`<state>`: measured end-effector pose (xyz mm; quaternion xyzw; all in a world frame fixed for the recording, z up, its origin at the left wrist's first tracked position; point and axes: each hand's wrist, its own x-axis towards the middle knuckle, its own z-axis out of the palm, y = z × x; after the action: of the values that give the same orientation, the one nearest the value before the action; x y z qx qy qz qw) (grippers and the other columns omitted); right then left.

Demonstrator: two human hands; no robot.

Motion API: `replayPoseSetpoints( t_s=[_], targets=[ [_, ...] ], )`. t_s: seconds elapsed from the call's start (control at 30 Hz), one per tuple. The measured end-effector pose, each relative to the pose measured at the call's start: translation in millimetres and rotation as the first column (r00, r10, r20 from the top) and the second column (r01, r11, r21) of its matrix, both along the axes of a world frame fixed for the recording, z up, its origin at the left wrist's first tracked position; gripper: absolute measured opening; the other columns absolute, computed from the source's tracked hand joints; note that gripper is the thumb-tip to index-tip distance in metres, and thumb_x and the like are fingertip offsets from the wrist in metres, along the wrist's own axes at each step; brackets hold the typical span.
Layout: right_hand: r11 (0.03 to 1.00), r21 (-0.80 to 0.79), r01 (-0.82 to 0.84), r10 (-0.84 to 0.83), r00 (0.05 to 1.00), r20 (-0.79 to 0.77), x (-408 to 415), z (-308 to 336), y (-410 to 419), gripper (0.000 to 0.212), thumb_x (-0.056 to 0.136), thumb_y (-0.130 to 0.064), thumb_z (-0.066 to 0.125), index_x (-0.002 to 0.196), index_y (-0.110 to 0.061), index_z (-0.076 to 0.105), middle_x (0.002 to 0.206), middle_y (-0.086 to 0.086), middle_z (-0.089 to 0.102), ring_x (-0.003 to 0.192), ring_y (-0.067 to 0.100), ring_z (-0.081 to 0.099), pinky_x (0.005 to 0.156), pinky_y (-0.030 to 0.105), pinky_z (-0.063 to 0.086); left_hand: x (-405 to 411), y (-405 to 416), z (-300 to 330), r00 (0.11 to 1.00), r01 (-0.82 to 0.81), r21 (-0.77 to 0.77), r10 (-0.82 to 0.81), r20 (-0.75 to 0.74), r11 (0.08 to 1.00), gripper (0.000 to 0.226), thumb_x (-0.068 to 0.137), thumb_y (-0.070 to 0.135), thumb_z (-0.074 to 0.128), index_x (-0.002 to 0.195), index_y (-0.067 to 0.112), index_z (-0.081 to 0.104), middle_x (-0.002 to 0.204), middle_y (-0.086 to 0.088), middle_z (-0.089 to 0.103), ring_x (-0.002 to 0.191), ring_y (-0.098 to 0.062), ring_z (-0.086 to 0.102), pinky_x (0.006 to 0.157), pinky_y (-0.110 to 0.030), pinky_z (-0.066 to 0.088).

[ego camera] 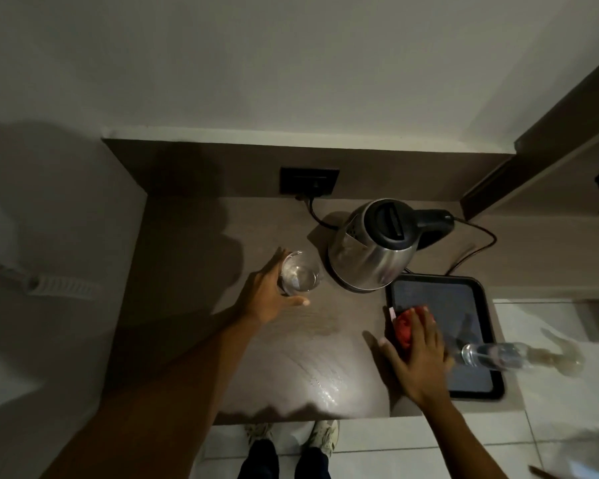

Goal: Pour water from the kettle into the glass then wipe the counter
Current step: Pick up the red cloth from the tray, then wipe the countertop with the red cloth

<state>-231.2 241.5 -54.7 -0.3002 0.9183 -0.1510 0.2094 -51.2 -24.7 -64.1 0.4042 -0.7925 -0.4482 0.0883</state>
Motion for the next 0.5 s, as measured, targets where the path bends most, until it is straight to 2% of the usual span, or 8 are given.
replayPoseSetpoints(
  t_s=[0.07, 0.13, 0.2, 0.27, 0.3, 0.37, 0.43, 0.5],
  targets=[
    [0.997, -0.014, 0.075, -0.075, 0.996, 0.038, 1.1, -9.2, 9.9, 0.088, 0.086, -0.064, 0.047, 0.160, -0.024, 0.022, 0.170, 0.005, 0.015, 0.153, 0.036, 0.024, 0.118, 0.067, 0.016, 0.0, 1.5, 1.9, 1.000, -0.002, 0.043, 0.001, 0.020, 0.999, 0.131, 0.059, 0.037, 0.093, 0.159, 0.019, 0.011, 0.150, -0.012, 0.050, 0.136, -0.032, 0.050, 0.109, -0.043, 0.046],
    [0.994, -0.068, 0.081, -0.081, 0.997, 0.001, -3.2, -9.9, 10.6, 0.074, 0.091, -0.045, 0.054, 0.154, -0.011, 0.037, 0.164, 0.016, 0.031, 0.145, 0.043, 0.038, 0.116, 0.066, 0.027, 7.8, 6.2, 2.2, 0.999, -0.039, 0.090, 0.036, 0.033, 0.995, 0.142, 0.059, 0.044, 0.091, 0.158, 0.022, -0.008, 0.163, -0.011, 0.029, 0.147, -0.030, 0.033, 0.115, -0.038, 0.033],
    [0.992, -0.104, 0.071, -0.076, 0.996, -0.039, -9.9, -11.4, 10.2, 0.052, 0.094, -0.014, 0.063, 0.142, 0.003, 0.051, 0.148, 0.029, 0.051, 0.129, 0.051, 0.052, 0.110, 0.064, 0.041, 27.8, 12.5, -1.0, 0.996, -0.065, 0.061, 0.061, 0.063, 0.996, 0.140, 0.059, 0.064, 0.079, 0.156, 0.026, -0.014, 0.168, -0.007, 0.003, 0.151, -0.025, 0.010, 0.118, -0.038, 0.019],
    [0.977, -0.111, 0.181, -0.182, 0.983, 0.005, -15.0, -5.9, 4.2, 0.036, 0.094, 0.003, 0.059, 0.130, 0.006, 0.058, 0.122, 0.034, 0.065, 0.109, 0.049, 0.064, 0.100, 0.061, 0.050, 58.2, 14.8, -6.4, 0.991, -0.088, -0.040, 0.091, 0.102, 0.995, 0.123, 0.068, 0.077, 0.062, 0.156, 0.025, -0.008, 0.167, -0.007, 0.003, 0.151, -0.023, 0.007, 0.118, -0.037, 0.011],
    [0.960, -0.135, 0.247, -0.247, 0.969, 0.016, -16.2, -0.7, 1.9, 0.029, 0.096, 0.003, 0.055, 0.125, 0.005, 0.060, 0.111, 0.032, 0.068, 0.101, 0.047, 0.067, 0.094, 0.061, 0.053, 75.9, 12.7, -10.6, 0.984, -0.084, -0.148, 0.105, 0.146, 0.986, 0.113, 0.076, 0.077, 0.055, 0.157, 0.022, -0.001, 0.167, -0.010, 0.010, 0.152, -0.026, 0.012, 0.119, -0.039, 0.013],
    [0.918, -0.247, 0.310, -0.333, 0.942, -0.052, -10.7, 6.2, -6.0, 0.025, 0.099, -0.005, 0.050, 0.119, 0.004, 0.061, 0.105, 0.031, 0.069, 0.094, 0.045, 0.068, 0.091, 0.057, 0.056, 114.7, 3.6, -21.1, 0.945, -0.003, -0.379, 0.127, 0.301, 0.925, 0.097, 0.086, 0.075, 0.042, 0.157, 0.018, 0.010, 0.166, -0.012, 0.017, 0.151, -0.030, 0.020, 0.120, -0.043, 0.019],
    [0.905, -0.340, 0.256, -0.305, 0.947, -0.098, 10.2, 9.6, -22.2, 0.031, 0.099, -0.013, 0.046, 0.123, 0.001, 0.060, 0.111, 0.028, 0.067, 0.103, 0.042, 0.065, 0.095, 0.049, 0.051, 148.0, -3.6, -30.0, 0.893, 0.104, -0.447, 0.115, 0.436, 0.888, 0.089, 0.089, 0.076, 0.024, 0.157, 0.018, 0.015, 0.166, -0.011, 0.017, 0.152, -0.031, 0.021, 0.120, -0.046, 0.020],
    [0.931, -0.330, 0.159, -0.191, 0.979, -0.066, 40.0, 3.9, -45.8, 0.037, 0.098, -0.018, 0.052, 0.134, -0.010, 0.054, 0.127, 0.023, 0.062, 0.118, 0.039, 0.058, 0.101, 0.048, 0.046, 167.4, -4.4, -40.2, 0.855, 0.189, -0.443, 0.076, 0.514, 0.876, 0.085, 0.092, 0.073, 0.009, 0.155, 0.018, 0.022, 0.165, -0.012, 0.019, 0.151, -0.033, 0.024, 0.120, -0.049, 0.020]
  ],
)
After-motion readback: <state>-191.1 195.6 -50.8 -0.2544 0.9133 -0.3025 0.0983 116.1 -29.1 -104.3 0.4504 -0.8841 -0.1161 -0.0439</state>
